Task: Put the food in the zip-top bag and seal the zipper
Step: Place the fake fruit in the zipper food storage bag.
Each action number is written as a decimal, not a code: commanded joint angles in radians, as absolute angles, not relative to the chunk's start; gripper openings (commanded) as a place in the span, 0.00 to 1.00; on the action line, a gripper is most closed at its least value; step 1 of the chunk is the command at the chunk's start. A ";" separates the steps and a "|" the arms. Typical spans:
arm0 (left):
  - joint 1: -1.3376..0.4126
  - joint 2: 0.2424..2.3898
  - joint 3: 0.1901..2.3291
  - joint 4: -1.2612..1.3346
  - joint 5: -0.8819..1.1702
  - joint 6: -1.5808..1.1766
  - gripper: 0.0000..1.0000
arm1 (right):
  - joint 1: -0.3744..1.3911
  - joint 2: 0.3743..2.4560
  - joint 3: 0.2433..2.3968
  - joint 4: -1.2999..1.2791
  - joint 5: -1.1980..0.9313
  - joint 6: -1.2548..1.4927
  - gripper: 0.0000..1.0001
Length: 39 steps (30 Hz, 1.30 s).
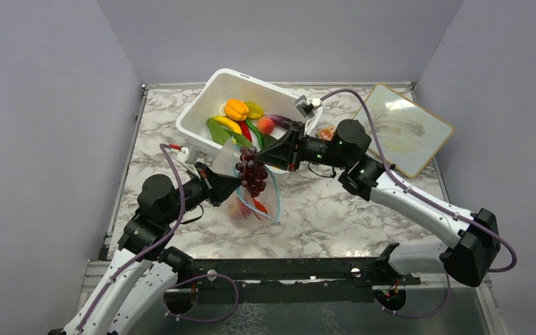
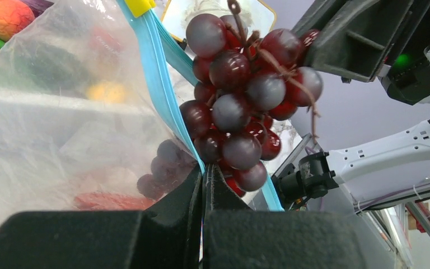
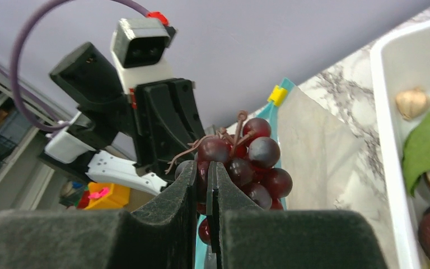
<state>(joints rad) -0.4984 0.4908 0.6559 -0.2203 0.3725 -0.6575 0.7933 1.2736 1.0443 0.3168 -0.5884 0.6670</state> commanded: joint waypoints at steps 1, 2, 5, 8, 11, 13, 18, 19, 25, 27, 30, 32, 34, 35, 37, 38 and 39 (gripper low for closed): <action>-0.494 0.480 0.646 -0.221 0.369 -0.646 0.00 | 0.803 1.254 1.039 0.205 -0.502 0.556 0.01; -0.494 0.480 0.646 -0.221 0.368 -0.645 0.00 | 0.803 1.256 1.037 0.198 -0.499 0.549 0.01; -0.494 0.482 0.644 -0.222 0.368 -0.645 0.00 | 0.808 1.272 1.042 0.161 -0.501 0.530 0.01; -0.494 0.485 0.644 -0.219 0.369 -0.646 0.00 | 0.817 1.289 1.061 0.117 -0.499 0.507 0.01; -0.494 0.490 0.644 -0.216 0.370 -0.647 0.00 | 0.830 1.304 1.078 0.089 -0.498 0.486 0.01; -0.494 0.492 0.644 -0.215 0.370 -0.646 0.00 | 0.838 1.314 1.084 0.077 -0.504 0.474 0.01; -0.494 0.494 0.643 -0.212 0.372 -0.648 0.00 | 0.850 1.336 1.091 0.067 -0.521 0.472 0.01; -0.494 0.494 0.642 -0.210 0.372 -0.650 0.00 | 0.853 1.341 1.094 0.067 -0.520 0.473 0.01; -0.495 0.494 0.644 -0.198 0.385 -0.659 0.00 | 0.873 1.387 1.134 0.046 -0.482 0.484 0.01; -0.494 0.492 0.646 -0.195 0.390 -0.660 0.00 | 0.880 1.405 1.148 0.046 -0.468 0.490 0.01; -0.494 0.486 0.638 -0.182 0.400 -0.661 0.00 | 0.888 1.433 1.169 0.053 -0.435 0.506 0.01; -0.494 0.483 0.625 -0.168 0.407 -0.668 0.00 | 0.890 1.454 1.183 0.055 -0.410 0.521 0.01; -0.494 0.480 0.615 -0.160 0.414 -0.673 0.00 | 0.892 1.476 1.197 0.058 -0.404 0.531 0.02; -0.494 0.479 0.614 -0.156 0.419 -0.675 0.00 | 0.895 1.492 1.204 0.059 -0.401 0.536 0.04; -0.494 0.478 0.612 -0.154 0.424 -0.676 0.00 | 0.897 1.509 1.215 0.061 -0.411 0.538 0.13; -0.494 0.477 0.612 -0.155 0.424 -0.674 0.00 | 0.897 1.512 1.219 0.060 -0.418 0.538 0.19; -0.494 0.476 0.613 -0.158 0.422 -0.670 0.00 | 0.897 1.512 1.224 0.052 -0.418 0.534 0.24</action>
<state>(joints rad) -0.4984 0.4915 0.6193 -0.2028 0.3859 -0.6655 0.8864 1.4963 1.1774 0.0441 -0.4385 0.5228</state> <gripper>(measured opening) 0.014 0.167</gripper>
